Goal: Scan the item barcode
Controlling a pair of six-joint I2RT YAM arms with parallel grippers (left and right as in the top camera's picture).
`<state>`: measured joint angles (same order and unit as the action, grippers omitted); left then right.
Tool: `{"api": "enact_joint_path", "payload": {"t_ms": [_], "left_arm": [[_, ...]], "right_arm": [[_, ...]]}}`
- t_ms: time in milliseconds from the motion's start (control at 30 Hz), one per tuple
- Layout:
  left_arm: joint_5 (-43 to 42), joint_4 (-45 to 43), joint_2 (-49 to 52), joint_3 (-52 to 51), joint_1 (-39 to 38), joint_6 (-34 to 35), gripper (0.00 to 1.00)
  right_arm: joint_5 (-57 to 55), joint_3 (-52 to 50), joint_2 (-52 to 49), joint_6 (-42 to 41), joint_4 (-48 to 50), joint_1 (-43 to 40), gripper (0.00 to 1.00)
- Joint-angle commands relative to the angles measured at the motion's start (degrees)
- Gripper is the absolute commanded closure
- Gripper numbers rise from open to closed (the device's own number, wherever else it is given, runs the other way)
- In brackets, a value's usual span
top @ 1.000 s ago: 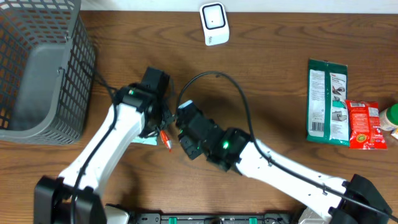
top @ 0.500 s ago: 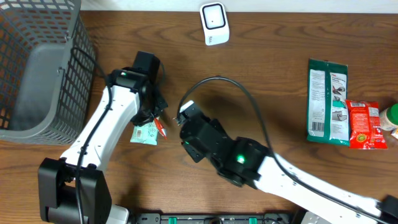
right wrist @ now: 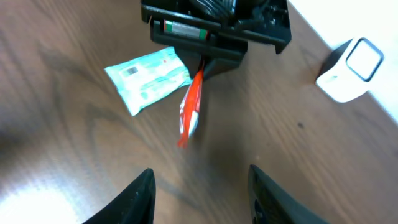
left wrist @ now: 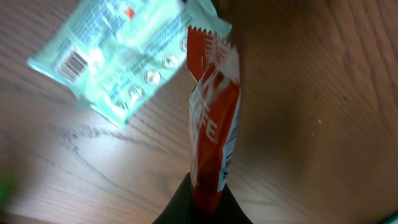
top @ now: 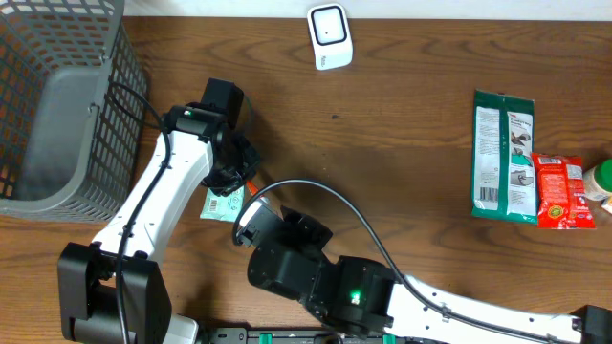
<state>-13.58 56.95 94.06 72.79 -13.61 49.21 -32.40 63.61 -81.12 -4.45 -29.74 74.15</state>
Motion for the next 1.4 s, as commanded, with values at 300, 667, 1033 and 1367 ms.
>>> {"api": "enact_joint_path", "payload": {"t_ms": [300, 667, 1033, 1367], "left_arm": [[-2.54, 1.33, 0.28, 1.22, -3.15, 4.50, 0.93], [-4.09, 2.86, 0.28, 1.20, -3.15, 4.46, 0.93], [-8.09, 4.15, 0.26, 1.20, -3.15, 2.10, 0.93], [-8.09, 4.07, 0.26, 1.20, -3.15, 2.10, 0.93]], "right_arm": [[-6.78, 0.07, -10.99, 13.33, 9.07, 3.41, 0.48], [-10.84, 0.07, -16.72, 13.31, 7.87, 3.48, 0.45], [-10.78, 0.07, -16.72, 12.63, 4.00, 0.07, 0.62], [-10.67, 0.07, -16.72, 8.28, 3.56, -0.09, 0.99]]}}
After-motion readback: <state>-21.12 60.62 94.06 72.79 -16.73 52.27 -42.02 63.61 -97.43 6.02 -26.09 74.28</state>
